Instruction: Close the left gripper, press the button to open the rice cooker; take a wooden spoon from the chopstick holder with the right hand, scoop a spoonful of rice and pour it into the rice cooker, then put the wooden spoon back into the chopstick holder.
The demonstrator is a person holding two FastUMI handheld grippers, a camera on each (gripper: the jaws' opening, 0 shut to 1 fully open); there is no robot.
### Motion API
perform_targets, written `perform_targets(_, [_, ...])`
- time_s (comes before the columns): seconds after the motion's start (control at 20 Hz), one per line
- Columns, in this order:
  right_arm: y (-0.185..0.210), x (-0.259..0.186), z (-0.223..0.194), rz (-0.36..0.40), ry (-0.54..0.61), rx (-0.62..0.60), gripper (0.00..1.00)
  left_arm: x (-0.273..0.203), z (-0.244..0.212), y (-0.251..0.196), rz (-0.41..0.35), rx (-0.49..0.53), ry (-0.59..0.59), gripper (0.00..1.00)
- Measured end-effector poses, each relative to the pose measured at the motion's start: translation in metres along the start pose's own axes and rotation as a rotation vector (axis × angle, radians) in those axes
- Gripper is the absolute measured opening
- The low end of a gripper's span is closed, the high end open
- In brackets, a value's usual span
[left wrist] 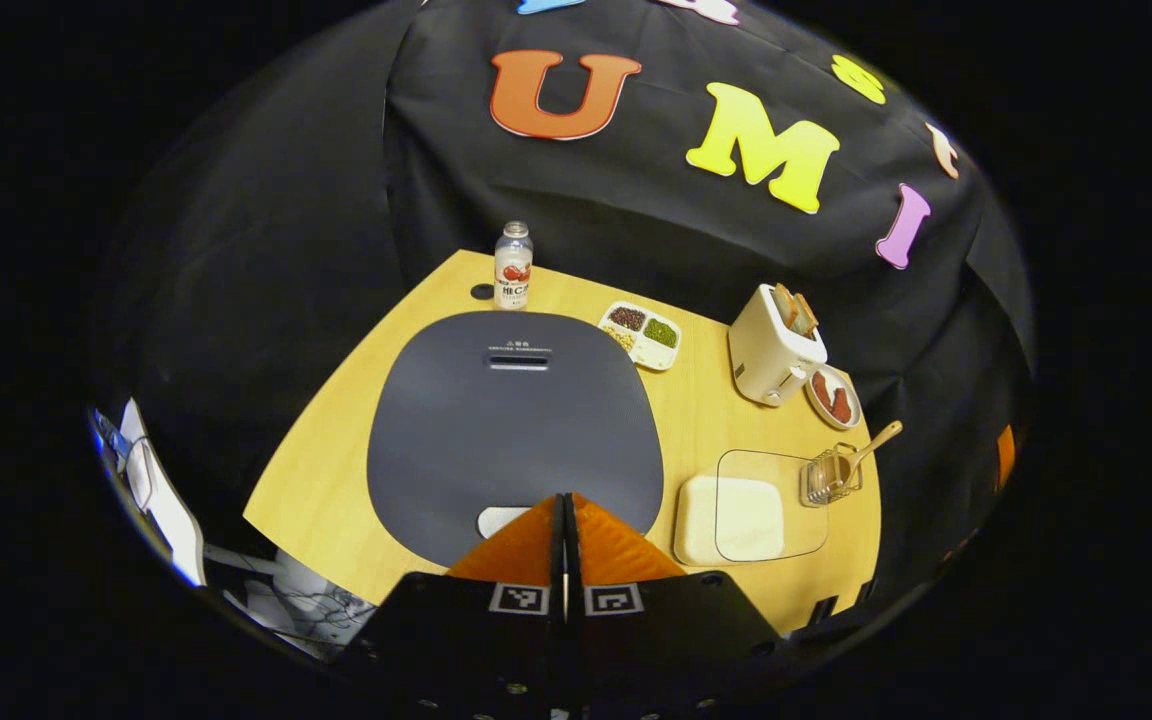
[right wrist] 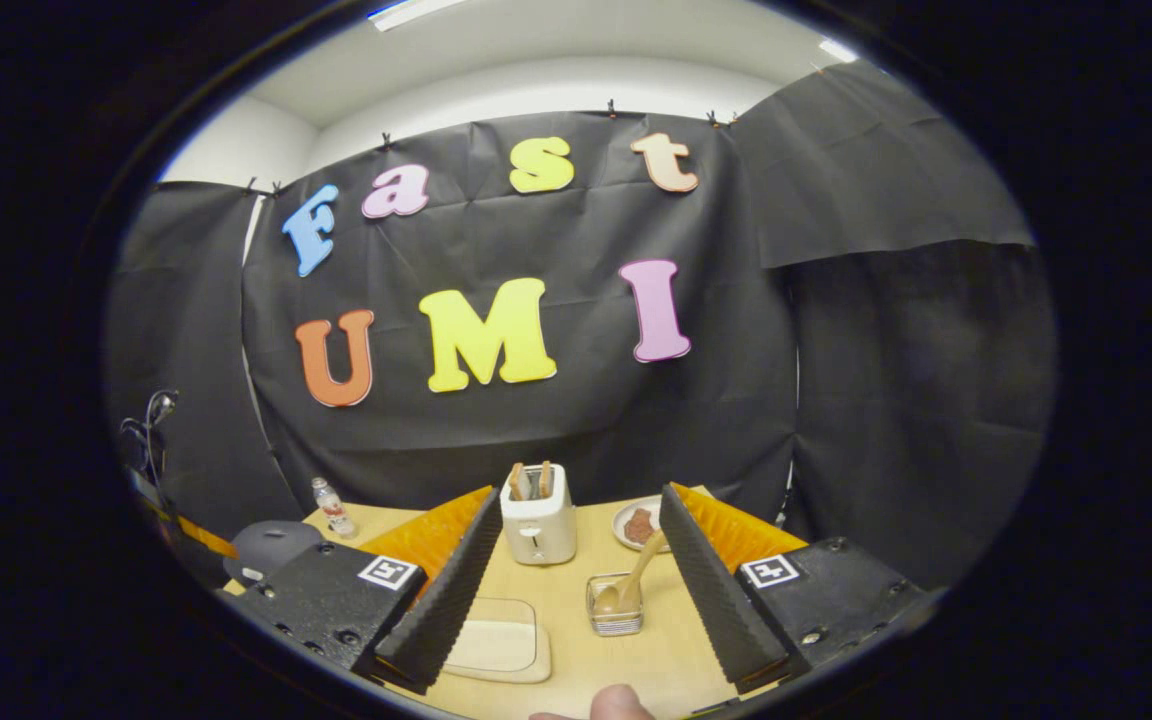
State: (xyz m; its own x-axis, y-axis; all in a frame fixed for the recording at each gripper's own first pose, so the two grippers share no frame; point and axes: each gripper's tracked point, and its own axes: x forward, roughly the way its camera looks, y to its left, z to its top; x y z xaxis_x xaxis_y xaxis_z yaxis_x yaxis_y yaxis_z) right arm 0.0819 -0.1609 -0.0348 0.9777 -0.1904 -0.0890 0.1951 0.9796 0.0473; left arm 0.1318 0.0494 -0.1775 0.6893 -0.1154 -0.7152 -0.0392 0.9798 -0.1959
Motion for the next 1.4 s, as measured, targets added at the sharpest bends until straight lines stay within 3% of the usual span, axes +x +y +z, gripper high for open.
perform_targets(0.4, [-0.014,0.001,-0.002,-0.038,0.009,-0.008,1.0,0.018,-0.02,0.022,0.028,-0.009,0.086,0.0])
perform_targets(0.7, [-0.005,0.003,-0.008,-0.027,0.02,-0.02,1.0,0.017,-0.032,0.021,-0.042,-0.096,0.156,0.0])
perform_targets(0.85, [0.004,0.002,-0.012,-0.003,0.032,-0.029,1.0,0.022,-0.03,0.023,-0.068,-0.129,0.13,0.0])
perform_targets(1.15, [0.008,-0.003,0.006,0.007,-0.008,-0.028,1.0,0.006,-0.01,0.021,0.027,-0.028,0.018,0.0])
perform_targets(1.4, [-0.002,-0.007,0.009,-0.007,-0.015,-0.017,1.0,-0.031,0.057,0.005,0.067,0.062,-0.239,0.0])
